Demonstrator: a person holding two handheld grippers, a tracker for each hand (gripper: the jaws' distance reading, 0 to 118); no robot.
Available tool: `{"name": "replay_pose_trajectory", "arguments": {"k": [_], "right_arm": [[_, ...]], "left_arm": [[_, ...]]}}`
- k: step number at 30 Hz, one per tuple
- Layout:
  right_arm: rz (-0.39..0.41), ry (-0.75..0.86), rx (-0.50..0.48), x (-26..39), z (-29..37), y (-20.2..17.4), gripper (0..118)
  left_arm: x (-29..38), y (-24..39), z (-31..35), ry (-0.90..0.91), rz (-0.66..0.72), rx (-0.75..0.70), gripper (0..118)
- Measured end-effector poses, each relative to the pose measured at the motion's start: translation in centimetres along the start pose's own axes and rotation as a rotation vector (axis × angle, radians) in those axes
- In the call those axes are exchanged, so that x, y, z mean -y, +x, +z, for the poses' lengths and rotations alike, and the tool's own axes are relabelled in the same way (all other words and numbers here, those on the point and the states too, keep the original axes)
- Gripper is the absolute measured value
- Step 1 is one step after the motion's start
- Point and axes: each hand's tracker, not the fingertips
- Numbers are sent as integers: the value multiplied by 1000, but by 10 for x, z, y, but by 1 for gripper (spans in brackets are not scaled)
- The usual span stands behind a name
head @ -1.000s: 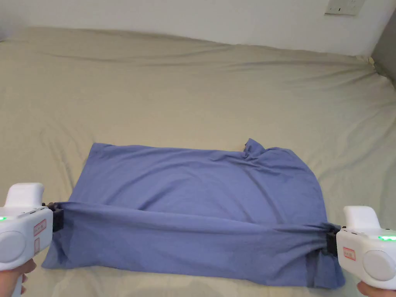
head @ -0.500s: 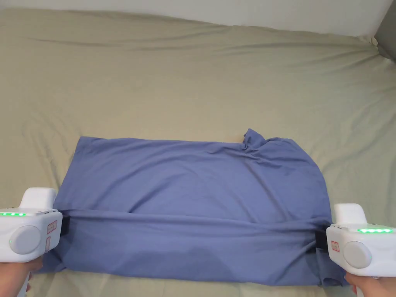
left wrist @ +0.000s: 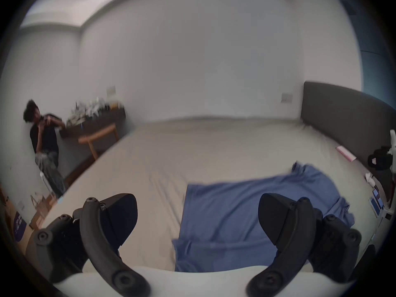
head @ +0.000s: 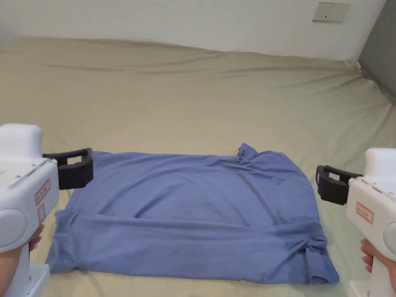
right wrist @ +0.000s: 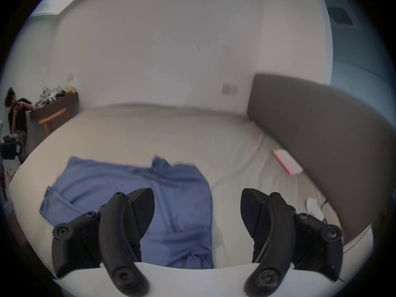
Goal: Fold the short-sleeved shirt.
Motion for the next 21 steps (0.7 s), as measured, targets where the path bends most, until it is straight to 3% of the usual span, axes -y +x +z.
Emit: {"name": "replay_pose_trajectory", "arguments": {"k": [2, 3, 5, 6, 7, 9, 11, 14, 16, 21], "right_arm": [[19, 70, -34, -19, 31, -19, 79], [38, 113, -37, -24, 44, -29, 63], [81, 183, -49, -29, 68, -48, 24], [100, 202, -45, -29, 75, -55, 7], [119, 219, -71, -30, 83, -64, 5], [156, 224, -110, -29, 95, -78, 2], [170, 240, -110, -23, 103, -88, 2], [224, 248, -101, -16, 108, -99, 2], [220, 242, -104, -12, 110, -102, 2], [199, 195, -120, -3, 103, -99, 2]], "left_arm": [[-17, 10, 25, 71, 8, 20, 109], [-22, 17, 40, 121, 12, 13, 99], [-29, 27, 63, 211, -22, -1, 61], [-30, 34, 72, 240, -45, -15, 31], [-31, 41, 79, 254, -71, -32, 19], [-28, 47, 85, 263, -103, -29, 15], [-25, 54, 92, 257, -113, -19, 0], [-19, 56, 99, 216, -127, 21, 0], [-13, 57, 102, 221, -112, 15, 0], [7, 57, 87, 164, -222, -32, 0]]}}
